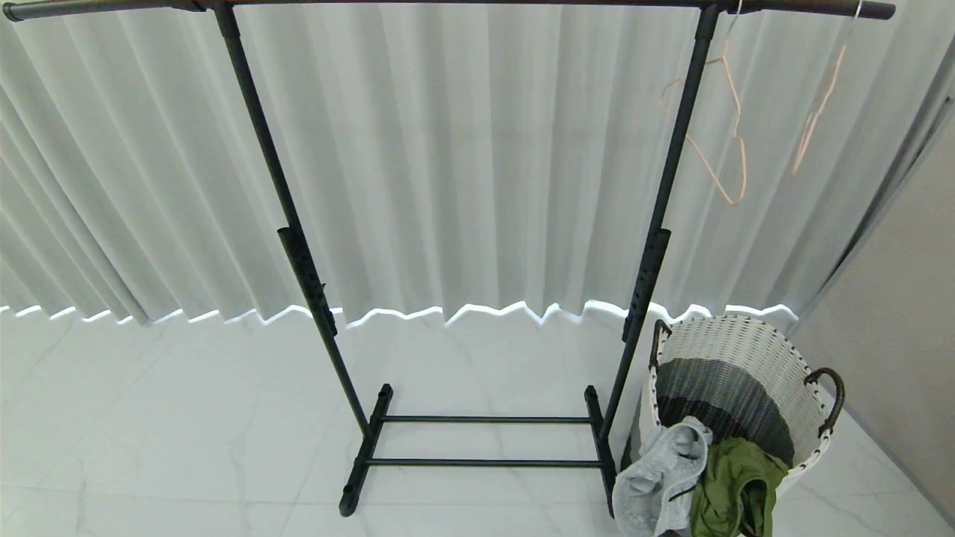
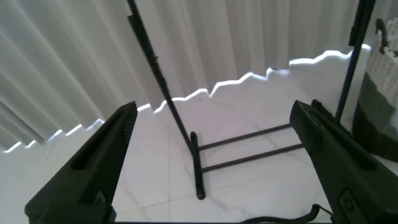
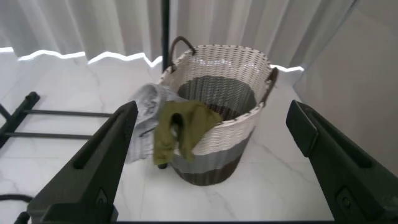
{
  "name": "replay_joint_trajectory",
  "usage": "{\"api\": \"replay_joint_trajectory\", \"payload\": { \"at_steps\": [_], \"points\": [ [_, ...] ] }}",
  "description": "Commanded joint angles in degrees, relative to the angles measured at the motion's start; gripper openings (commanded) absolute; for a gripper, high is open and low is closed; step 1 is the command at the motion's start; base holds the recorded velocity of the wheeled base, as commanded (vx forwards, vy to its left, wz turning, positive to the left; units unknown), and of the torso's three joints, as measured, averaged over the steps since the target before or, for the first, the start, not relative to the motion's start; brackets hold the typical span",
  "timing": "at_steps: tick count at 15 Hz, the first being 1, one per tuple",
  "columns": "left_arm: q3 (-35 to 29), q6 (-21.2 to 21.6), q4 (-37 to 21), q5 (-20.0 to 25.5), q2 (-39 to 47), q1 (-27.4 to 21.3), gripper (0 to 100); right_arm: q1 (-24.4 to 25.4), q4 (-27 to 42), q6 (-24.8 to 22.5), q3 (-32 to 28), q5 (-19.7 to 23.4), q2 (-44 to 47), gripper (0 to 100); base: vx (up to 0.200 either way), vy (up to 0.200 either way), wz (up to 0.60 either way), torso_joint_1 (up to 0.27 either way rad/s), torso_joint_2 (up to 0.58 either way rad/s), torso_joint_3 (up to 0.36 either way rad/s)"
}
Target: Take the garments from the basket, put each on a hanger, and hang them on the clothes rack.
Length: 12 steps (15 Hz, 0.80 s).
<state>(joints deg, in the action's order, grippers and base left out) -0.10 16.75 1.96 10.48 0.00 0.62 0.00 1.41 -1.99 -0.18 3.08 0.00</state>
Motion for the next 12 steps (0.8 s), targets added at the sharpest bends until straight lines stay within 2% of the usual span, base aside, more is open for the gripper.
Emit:
{"api": "replay_joint_trajectory", "payload": {
  "at_steps": [1, 7, 12],
  "points": [
    [0.0, 0.0, 0.0, 0.2, 0.1, 0.0, 100, 0.0, 0.0, 0.1, 0.0, 0.0, 0.0, 100, 0.0, 0.0, 0.0, 0.0, 0.0, 0.0],
    [0.0, 0.0, 0.0, 0.2, 0.1, 0.0, 100, 0.0, 0.0, -1.4, 0.0, 0.0, 0.1, 100, 0.0, 0.0, 0.0, 0.0, 0.0, 0.0],
    [0.0, 0.0, 0.0, 0.2, 0.1, 0.0, 100, 0.0, 0.0, -0.5, 0.0, 0.0, 0.0, 100, 0.0, 0.0, 0.0, 0.0, 0.0, 0.0]
  ]
}}
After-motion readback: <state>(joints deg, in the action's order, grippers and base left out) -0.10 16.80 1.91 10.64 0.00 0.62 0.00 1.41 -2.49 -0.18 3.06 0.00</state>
